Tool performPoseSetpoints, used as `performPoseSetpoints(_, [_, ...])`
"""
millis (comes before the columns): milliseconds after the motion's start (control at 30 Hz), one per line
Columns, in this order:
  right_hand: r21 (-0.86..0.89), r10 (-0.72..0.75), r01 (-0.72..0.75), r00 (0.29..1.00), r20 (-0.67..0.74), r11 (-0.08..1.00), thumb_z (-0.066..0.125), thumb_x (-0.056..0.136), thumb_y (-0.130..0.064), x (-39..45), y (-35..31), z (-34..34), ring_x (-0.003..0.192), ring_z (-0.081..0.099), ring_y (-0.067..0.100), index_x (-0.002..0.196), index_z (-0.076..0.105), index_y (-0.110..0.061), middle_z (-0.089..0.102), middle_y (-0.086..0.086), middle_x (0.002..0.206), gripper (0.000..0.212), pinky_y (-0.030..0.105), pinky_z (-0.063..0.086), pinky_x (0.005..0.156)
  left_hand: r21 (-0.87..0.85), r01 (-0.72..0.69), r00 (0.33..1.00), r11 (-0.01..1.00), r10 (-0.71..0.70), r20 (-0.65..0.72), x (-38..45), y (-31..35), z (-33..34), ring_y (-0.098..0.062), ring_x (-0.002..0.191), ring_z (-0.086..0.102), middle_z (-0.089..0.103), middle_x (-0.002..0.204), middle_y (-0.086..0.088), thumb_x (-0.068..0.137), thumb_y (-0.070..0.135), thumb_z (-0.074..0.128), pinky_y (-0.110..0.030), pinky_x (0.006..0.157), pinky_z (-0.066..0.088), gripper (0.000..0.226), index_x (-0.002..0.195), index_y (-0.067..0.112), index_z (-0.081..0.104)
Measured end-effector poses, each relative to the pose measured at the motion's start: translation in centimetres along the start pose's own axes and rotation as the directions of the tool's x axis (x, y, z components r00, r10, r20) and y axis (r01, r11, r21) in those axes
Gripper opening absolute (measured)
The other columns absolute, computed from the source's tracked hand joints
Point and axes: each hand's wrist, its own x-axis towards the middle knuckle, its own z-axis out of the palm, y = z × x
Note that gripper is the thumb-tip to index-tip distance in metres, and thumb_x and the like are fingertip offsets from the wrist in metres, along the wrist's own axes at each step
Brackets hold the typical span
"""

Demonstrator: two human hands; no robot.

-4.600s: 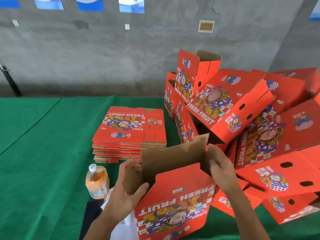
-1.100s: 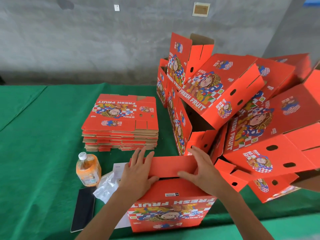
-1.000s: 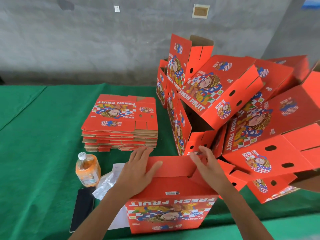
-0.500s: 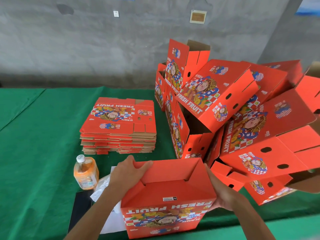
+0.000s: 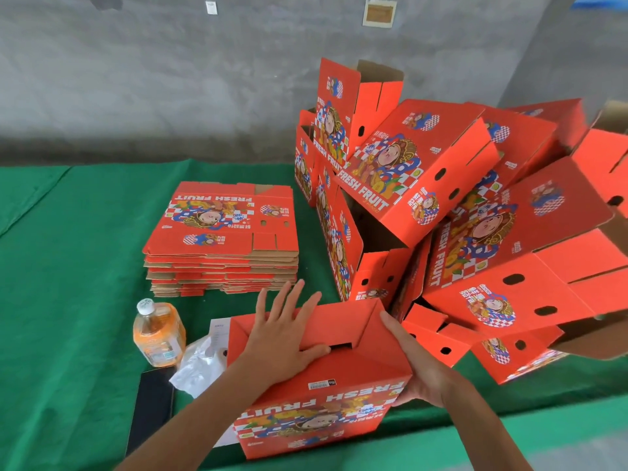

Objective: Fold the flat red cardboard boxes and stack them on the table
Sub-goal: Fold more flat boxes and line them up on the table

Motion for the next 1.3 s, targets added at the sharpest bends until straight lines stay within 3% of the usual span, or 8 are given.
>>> performPoseSetpoints(200, [0.031, -0.023, 0.022, 0.999, 0.035, 0.999, 0.066, 0.062, -0.096, 0.2, 0.4, -0.7, 0.112, 0.072, 0.032, 0.133, 0.057, -0.04, 0.076, 0.002, 0.121, 0.091, 0.067, 0.051, 0.101, 0.07, -0.246, 0.966, 0.967, 0.25, -0.063, 0.2, 1.2, -1.2, -0.034, 0.151, 0.032, 0.022, 0.169, -0.011, 0.102, 0.061, 0.042, -0.052, 0.118, 0.034, 0.079, 0.163, 0.022, 0.01])
performPoseSetpoints(333, [0.054, -0.016, 0.014, 0.999, 0.032, 0.998, 0.067, 0.062, -0.095, 0.2, 0.5, -0.6, 0.113, 0.072, 0.032, 0.133, 0.057, -0.04, 0.076, 0.0, 0.122, 0.09, 0.067, 0.052, 0.1, 0.132, -0.349, 0.936, 0.928, 0.351, 0.013, 0.3, 0.5, -2.6, -0.034, 0.152, 0.032, 0.025, 0.169, -0.013, 0.109, 0.054, 0.027, -0.045, 0.125, 0.027, 0.065, 0.158, 0.012, 0.033])
performPoseSetpoints(433, [0.039, -0.017, 0.016, 1.0, 0.019, 0.999, 0.058, 0.065, -0.099, -0.3, 0.6, -0.4, 0.117, 0.07, 0.032, 0.13, 0.058, -0.043, 0.075, -0.002, 0.123, 0.086, 0.067, 0.049, 0.103, -0.116, -0.336, 0.942, 0.935, 0.331, -0.057, -0.4, -0.3, -2.7, -0.021, 0.155, 0.027, 0.027, 0.17, 0.001, 0.107, 0.061, 0.026, -0.036, 0.128, 0.016, 0.063, 0.159, 0.025, 0.038])
performPoseSetpoints(600, [-0.31, 0.034, -0.06, 0.996, -0.087, 0.949, 0.031, 0.088, -0.09, -2.0, 0.3, 0.4, 0.109, 0.062, 0.025, 0.141, 0.044, -0.04, 0.06, 0.003, 0.139, 0.074, 0.048, 0.055, 0.1, -0.145, -0.104, 0.994, 0.984, 0.109, 0.021, -2.3, -0.6, -0.9, -0.017, 0.159, 0.005, 0.003, 0.172, 0.012, 0.089, 0.09, 0.007, -0.054, 0.128, -0.005, 0.084, 0.161, 0.048, -0.004])
performPoseSetpoints(767, [-0.639, 0.05, -0.121, 0.991, -0.128, 0.759, 0.027, 0.108, -0.057, -1.6, -1.6, -0.2, 0.1, 0.07, 0.02, 0.143, 0.05, -0.026, 0.063, 0.003, 0.133, 0.052, 0.037, 0.058, 0.095, -0.216, -0.027, 1.0, 0.976, 0.027, -0.001, -1.7, -0.9, -1.0, -0.011, 0.152, 0.022, 0.024, 0.166, 0.016, 0.088, 0.089, 0.009, -0.047, 0.128, 0.004, 0.086, 0.16, 0.043, 0.013])
performPoseSetpoints(933, [-0.514, 0.208, -0.221, 0.975, -0.084, 0.829, 0.023, 0.099, -0.074, 1.2, -1.7, -1.7, 0.089, 0.066, 0.025, 0.114, 0.065, -0.01, 0.068, 0.012, 0.114, 0.078, 0.037, 0.061, 0.084, -0.261, -0.021, 1.0, 0.965, 0.021, -0.001, -0.6, -1.3, -1.4, -0.011, 0.149, 0.029, 0.034, 0.162, 0.015, 0.088, 0.089, 0.02, -0.044, 0.127, 0.01, 0.085, 0.158, 0.04, 0.024])
performPoseSetpoints(1100, [-0.458, 0.323, -0.287, 0.946, 0.001, 0.841, 0.03, 0.087, -0.074, 2.4, -1.3, -2.2, 0.068, 0.054, 0.017, 0.073, 0.061, -0.018, 0.064, 0.004, 0.082, 0.066, 0.029, 0.048, 0.076, -0.299, -0.025, 1.0, 0.954, 0.026, 0.0, -0.1, -1.4, -1.4, -0.01, 0.149, 0.031, 0.037, 0.161, 0.014, 0.087, 0.091, 0.025, -0.045, 0.127, 0.011, 0.087, 0.157, 0.039, 0.029])
performPoseSetpoints(1300, [-0.56, 0.41, -0.332, 0.912, 0.015, 0.759, 0.028, 0.092, -0.056, 1.0, -3.4, -1.1, 0.056, 0.049, 0.013, 0.089, 0.074, -0.014, 0.076, 0.019, 0.111, 0.062, 0.021, 0.046, 0.062, -0.31, -0.04, 0.999, 0.95, 0.043, 0.0, 0.6, -2.4, -1.0, -0.012, 0.148, 0.033, 0.04, 0.16, 0.012, 0.075, 0.1, 0.014, -0.042, 0.126, 0.013, 0.103, 0.156, 0.04, 0.03])
